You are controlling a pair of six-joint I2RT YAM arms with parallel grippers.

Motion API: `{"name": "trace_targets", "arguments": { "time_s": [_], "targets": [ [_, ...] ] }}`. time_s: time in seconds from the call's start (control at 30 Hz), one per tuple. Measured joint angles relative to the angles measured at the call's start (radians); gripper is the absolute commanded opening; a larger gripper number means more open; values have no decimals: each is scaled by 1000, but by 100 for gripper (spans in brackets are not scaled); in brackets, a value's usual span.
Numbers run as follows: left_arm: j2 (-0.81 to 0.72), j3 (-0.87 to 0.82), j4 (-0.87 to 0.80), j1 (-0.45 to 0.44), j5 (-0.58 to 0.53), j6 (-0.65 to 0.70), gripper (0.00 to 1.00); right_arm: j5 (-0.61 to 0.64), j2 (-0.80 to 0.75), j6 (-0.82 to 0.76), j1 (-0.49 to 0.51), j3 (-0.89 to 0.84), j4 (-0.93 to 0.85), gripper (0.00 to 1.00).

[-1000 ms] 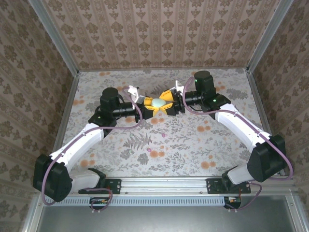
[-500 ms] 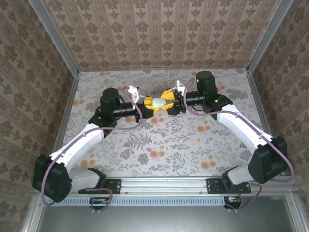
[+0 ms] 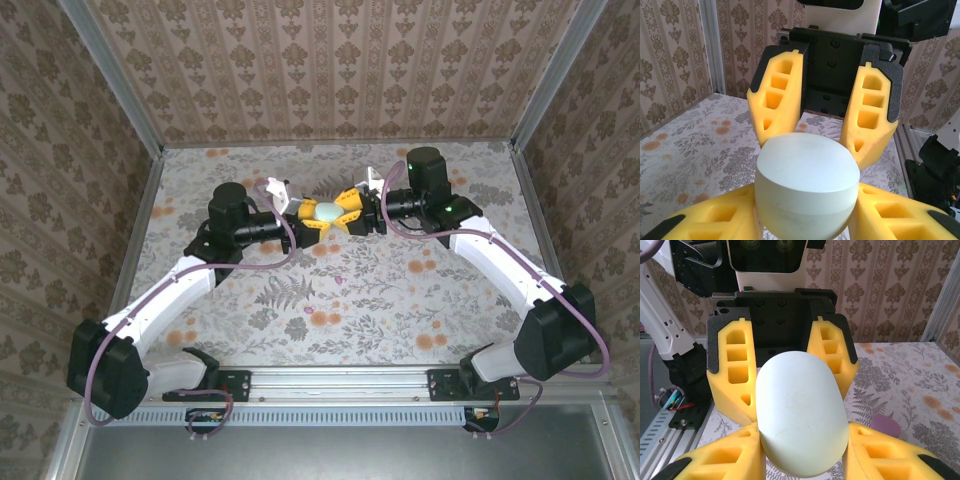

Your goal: Insert wireless bluetooth earbuds into charging case

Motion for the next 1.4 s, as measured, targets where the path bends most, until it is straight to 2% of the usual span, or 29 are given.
{"name": "trace_targets", "arguments": {
  "time_s": [0.1, 0.3, 0.5, 0.83, 1.1, 1.4],
  "targets": [
    [0, 0, -3, -5, -1, 3, 47, -9, 0, 0, -3, 0, -8, 38],
    [0, 0, -3, -15, -3, 6, 56, -9, 0, -12, -3, 0, -13, 38],
    [0, 0, -3, -17, -10, 6, 48, -10, 0, -16, -3, 0, -14, 38],
    [3, 0, -2, -16, -15, 6, 45, -9, 0, -45, -3, 0, -21, 38],
    [12, 0, 3, -16, -15, 6, 37, -8, 0, -56, -3, 0, -32, 39],
    [12, 0, 4, -16, -18, 5, 35, -3, 0, -67, -3, 0, -33, 40]
  ]
}}
